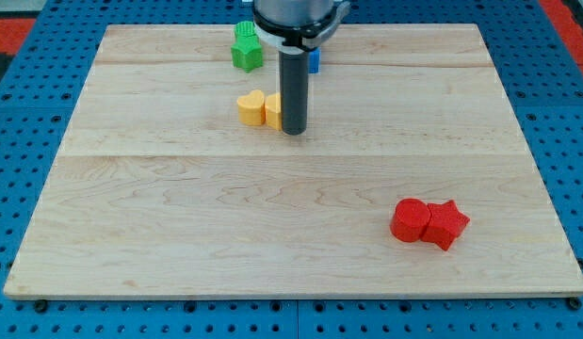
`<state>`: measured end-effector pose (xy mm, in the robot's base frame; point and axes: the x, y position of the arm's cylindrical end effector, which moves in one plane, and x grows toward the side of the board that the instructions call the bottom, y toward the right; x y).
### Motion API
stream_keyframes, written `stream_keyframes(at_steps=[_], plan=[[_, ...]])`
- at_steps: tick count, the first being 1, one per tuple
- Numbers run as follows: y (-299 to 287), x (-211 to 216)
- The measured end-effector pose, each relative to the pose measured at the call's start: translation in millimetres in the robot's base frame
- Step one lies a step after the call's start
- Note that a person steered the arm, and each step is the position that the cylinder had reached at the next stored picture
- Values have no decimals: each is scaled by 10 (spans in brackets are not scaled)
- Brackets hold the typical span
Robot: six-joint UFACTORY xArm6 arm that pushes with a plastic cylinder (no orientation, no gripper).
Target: Place the red circle towards the right side of the yellow blocks
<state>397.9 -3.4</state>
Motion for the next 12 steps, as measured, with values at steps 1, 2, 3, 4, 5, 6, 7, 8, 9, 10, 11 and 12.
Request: stream_keyframes(at_steps=[1,2,3,4,5,6,7,8,9,10,11,12], plan=[[54,12],[794,287],[1735,538],[2206,1117],[2349,1559],[2222,1740],[1564,1730],[1079,1708],[919,1530],[868,1313],[810,1093],[801,796]])
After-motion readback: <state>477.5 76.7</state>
